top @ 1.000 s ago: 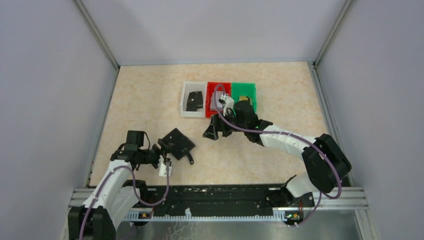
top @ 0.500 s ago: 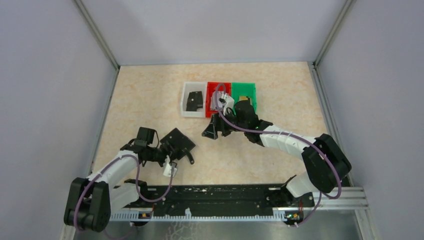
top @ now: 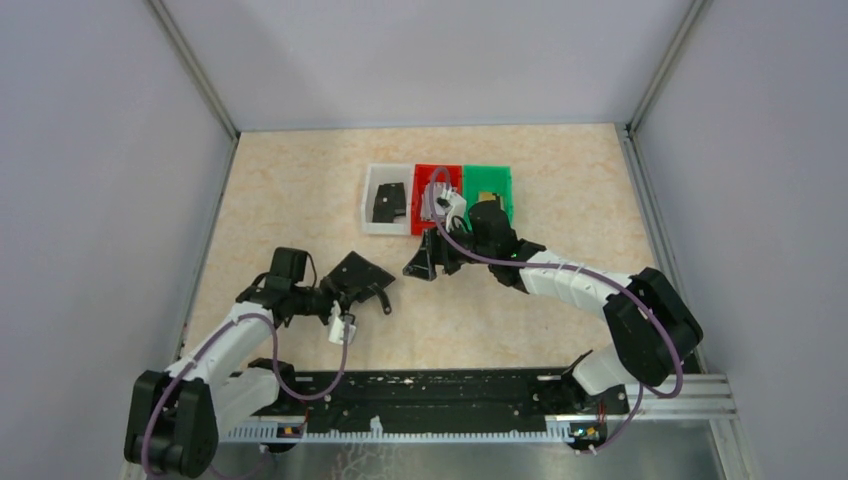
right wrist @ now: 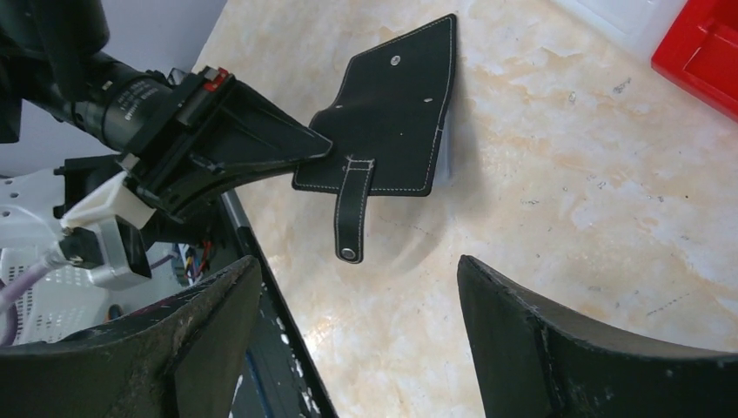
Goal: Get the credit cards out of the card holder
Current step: Pick up the card holder from the center of the board.
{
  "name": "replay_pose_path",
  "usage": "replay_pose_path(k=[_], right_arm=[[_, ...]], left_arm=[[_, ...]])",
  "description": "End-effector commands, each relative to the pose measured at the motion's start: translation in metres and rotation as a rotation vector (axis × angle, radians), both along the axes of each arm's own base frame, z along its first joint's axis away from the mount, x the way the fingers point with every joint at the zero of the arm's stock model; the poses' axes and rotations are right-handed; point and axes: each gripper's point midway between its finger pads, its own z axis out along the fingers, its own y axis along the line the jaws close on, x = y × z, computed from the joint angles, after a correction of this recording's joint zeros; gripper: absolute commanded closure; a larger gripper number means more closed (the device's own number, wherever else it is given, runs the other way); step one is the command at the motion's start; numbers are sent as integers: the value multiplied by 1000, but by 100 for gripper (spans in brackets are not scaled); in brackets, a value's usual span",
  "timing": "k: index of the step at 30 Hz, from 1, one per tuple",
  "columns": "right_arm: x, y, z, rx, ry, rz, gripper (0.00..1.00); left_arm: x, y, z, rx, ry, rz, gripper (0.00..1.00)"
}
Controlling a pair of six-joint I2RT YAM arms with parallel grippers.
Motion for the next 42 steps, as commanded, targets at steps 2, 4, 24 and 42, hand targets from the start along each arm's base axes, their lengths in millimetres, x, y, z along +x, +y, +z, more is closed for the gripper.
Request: replay_pose_path(k=[2, 4, 24, 42], right_arm=[[7, 3, 27, 47, -87, 23, 18], [9, 1, 36, 55, -110, 22, 18], [-30, -32, 135, 370, -293, 164, 13], [-72, -7, 216, 642, -304, 379, 21]], left_arm=[[0, -16, 51, -157, 45, 50, 98], [3, -20, 73, -218, 75, 94, 100], [-21, -66, 271, -657, 897, 308, 100], [-80, -68, 312, -612, 1230, 153, 100]])
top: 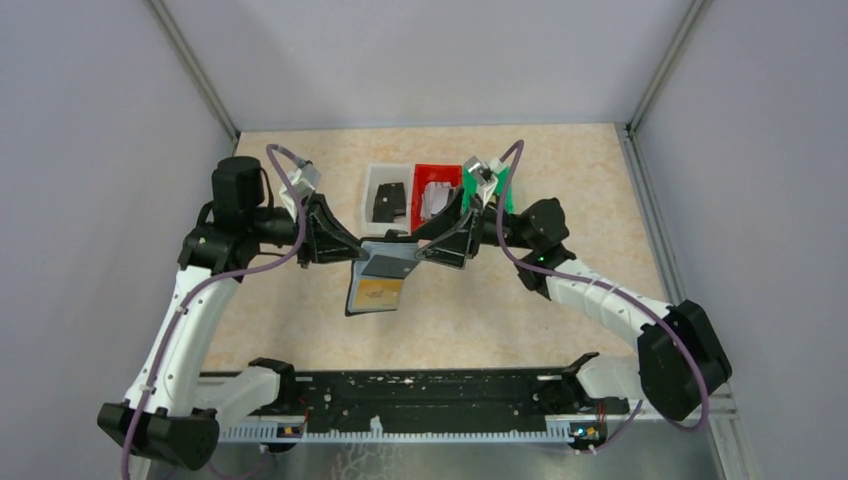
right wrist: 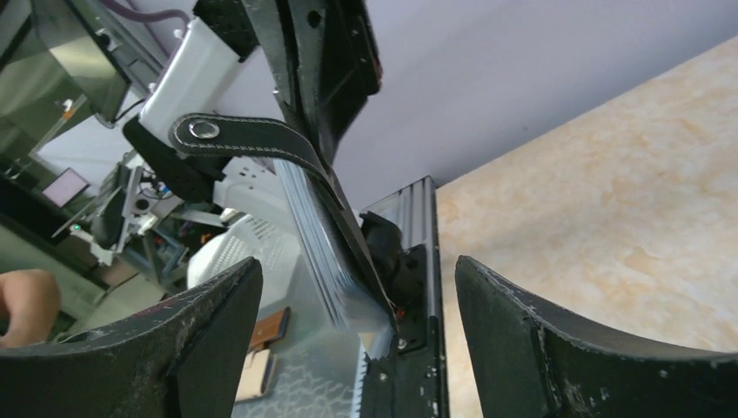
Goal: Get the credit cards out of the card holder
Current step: Pick up the card holder from the center of the board, then remove the credit card from the card holder.
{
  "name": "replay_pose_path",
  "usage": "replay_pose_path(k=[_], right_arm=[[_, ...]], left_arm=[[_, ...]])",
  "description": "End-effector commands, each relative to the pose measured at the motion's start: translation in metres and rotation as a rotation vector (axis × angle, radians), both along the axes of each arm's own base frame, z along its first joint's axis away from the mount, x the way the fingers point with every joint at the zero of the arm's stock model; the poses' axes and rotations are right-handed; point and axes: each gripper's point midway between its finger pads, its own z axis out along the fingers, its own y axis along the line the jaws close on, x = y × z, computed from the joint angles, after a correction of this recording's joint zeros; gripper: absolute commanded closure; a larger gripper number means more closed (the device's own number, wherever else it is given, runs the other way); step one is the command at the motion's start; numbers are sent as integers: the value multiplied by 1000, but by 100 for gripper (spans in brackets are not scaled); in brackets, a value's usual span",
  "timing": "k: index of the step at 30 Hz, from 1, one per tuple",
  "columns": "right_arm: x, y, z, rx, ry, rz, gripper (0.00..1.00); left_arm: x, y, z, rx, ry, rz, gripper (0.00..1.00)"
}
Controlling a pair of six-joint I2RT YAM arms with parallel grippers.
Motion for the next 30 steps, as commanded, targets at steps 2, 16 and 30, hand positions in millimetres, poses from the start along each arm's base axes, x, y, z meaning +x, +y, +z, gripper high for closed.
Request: replay_pose_path(k=[2, 16, 30], right_arm=[[-17, 11, 41, 73, -109, 56, 28], [-28, 13, 46, 103, -85, 110, 70], [-6, 12, 65, 57, -30, -55, 100]], left_arm=[[-23, 1, 19, -45, 6, -86, 100], [-26, 2, 18, -44, -9, -81, 100], [-18, 3, 0, -8, -23, -30, 58]])
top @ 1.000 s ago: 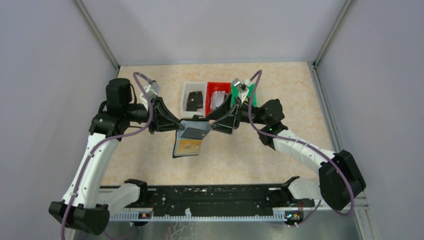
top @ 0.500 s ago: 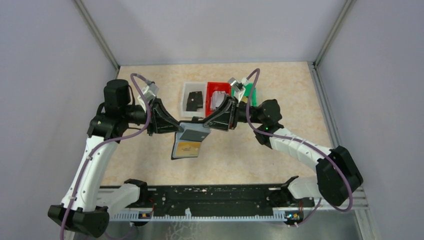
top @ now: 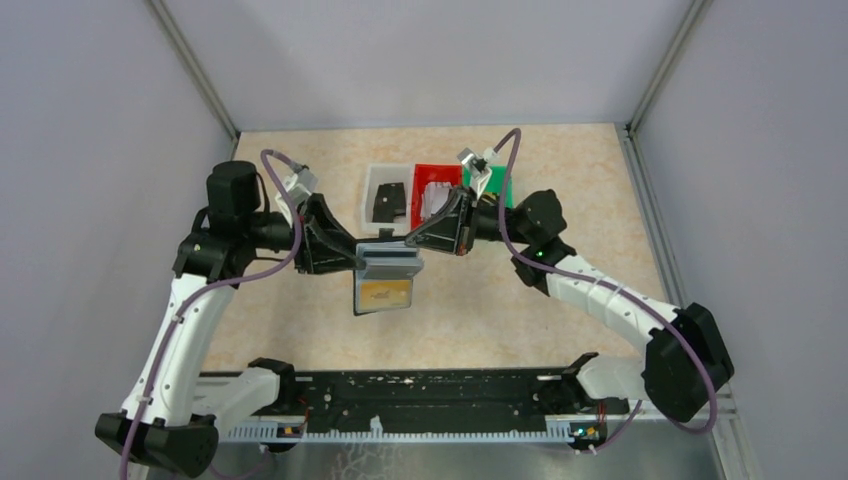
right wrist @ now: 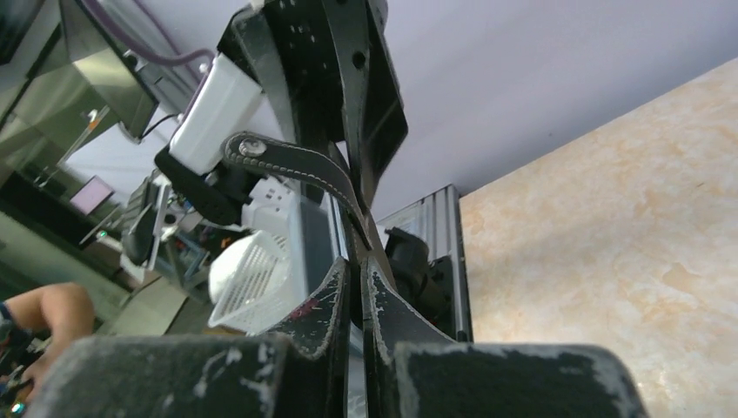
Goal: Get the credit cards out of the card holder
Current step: Remove the credit card from the card holder.
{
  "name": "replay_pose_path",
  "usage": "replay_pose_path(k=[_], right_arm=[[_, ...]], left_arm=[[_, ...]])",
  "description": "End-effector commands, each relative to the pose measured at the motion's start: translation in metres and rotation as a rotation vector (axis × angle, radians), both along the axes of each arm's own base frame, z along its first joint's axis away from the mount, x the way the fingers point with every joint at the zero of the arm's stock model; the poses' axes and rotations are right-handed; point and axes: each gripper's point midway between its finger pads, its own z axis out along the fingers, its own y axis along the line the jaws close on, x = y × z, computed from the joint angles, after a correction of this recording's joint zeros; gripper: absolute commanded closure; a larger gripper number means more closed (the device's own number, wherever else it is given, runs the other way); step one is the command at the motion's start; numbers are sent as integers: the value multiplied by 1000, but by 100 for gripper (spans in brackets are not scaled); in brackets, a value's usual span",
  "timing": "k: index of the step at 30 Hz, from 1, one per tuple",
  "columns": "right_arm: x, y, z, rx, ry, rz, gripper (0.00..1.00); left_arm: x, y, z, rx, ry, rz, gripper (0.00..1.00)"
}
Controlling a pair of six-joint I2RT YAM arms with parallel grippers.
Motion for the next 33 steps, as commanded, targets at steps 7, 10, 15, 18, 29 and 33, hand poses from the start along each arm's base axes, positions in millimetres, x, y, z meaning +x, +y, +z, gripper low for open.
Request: replay_pose_path(k=[7, 10, 15, 18, 29, 33], right_arm=[[11, -8, 43, 5, -90, -177, 100], [10, -8, 45, -5, -102, -188, 100], [5, -5, 53, 0, -107, -179, 100], [2, -2, 60, 8, -113, -175, 100], [-15, 17, 76, 15, -139, -146, 100], [-15, 21, 72, 12, -136, -149, 100]], left_arm=[[-8, 1, -14, 11, 0, -24, 45], [-6, 1, -15, 14, -3, -17, 49], [10, 3, -30, 46, -127, 85, 53], [17, 7, -44, 64, -193, 141, 50], [25, 5, -42, 16, -203, 195, 53], [12, 0, -27, -20, -126, 110, 66]])
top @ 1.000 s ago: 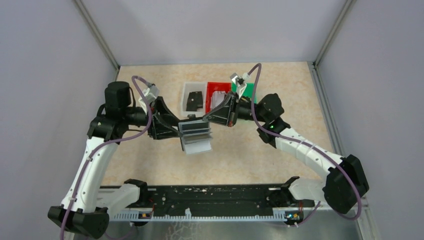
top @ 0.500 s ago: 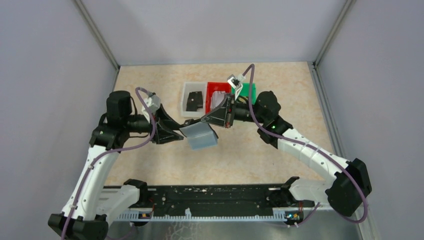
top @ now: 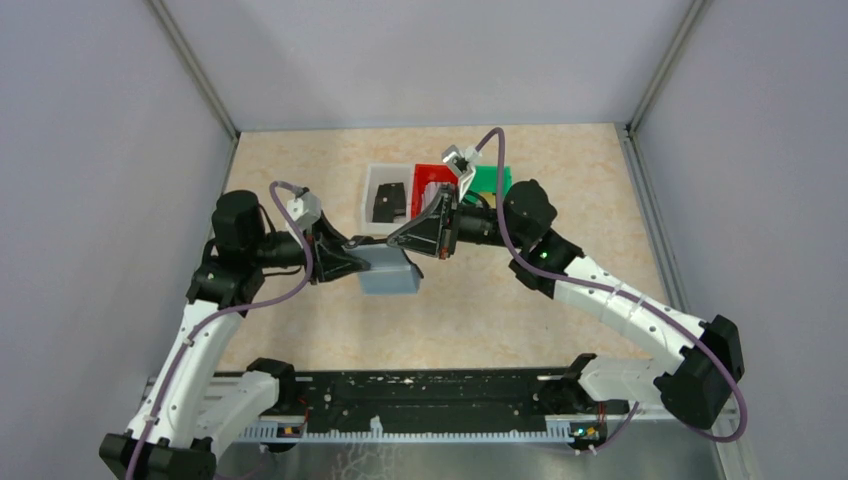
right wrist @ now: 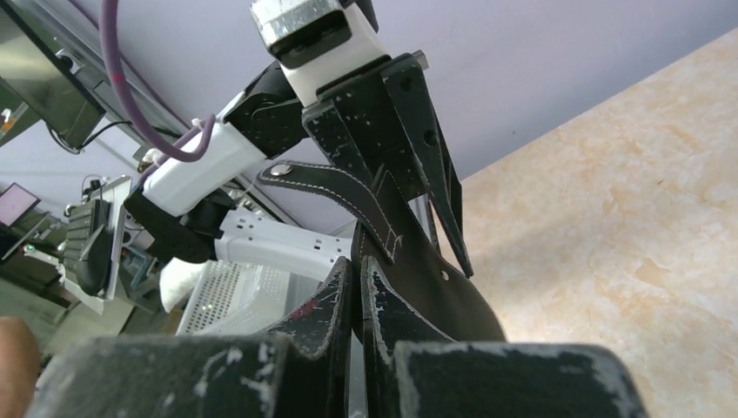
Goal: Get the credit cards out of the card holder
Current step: Remove the credit card from the card holder.
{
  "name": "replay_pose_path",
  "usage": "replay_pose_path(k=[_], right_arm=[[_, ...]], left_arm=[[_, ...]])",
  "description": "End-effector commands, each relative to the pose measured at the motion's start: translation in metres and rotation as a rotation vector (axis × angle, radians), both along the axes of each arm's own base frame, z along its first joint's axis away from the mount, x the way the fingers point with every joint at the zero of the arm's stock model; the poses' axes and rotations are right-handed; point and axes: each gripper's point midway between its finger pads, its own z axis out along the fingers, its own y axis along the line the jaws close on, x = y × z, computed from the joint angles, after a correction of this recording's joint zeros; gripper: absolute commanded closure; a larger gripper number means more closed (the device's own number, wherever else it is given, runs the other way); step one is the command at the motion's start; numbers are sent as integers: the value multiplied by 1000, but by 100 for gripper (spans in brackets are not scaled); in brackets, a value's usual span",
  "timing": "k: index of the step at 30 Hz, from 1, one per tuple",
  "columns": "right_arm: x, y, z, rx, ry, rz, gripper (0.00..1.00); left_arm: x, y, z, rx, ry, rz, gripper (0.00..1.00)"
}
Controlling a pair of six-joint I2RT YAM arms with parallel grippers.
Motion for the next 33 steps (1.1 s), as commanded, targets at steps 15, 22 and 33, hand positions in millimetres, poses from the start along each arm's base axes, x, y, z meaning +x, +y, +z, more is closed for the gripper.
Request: replay_pose_path(k=[15, 22, 33], right_arm=[[16, -24, 18, 35, -127, -137, 35], [12, -57, -30, 22, -146, -184, 19], [12, -63, -55, 8, -160, -212, 18]], left_arm=[[-29, -9, 74, -138, 219, -136, 100], [-25, -13, 109, -190, 313, -158, 100], [-34, -12, 125, -203, 329, -186, 100]])
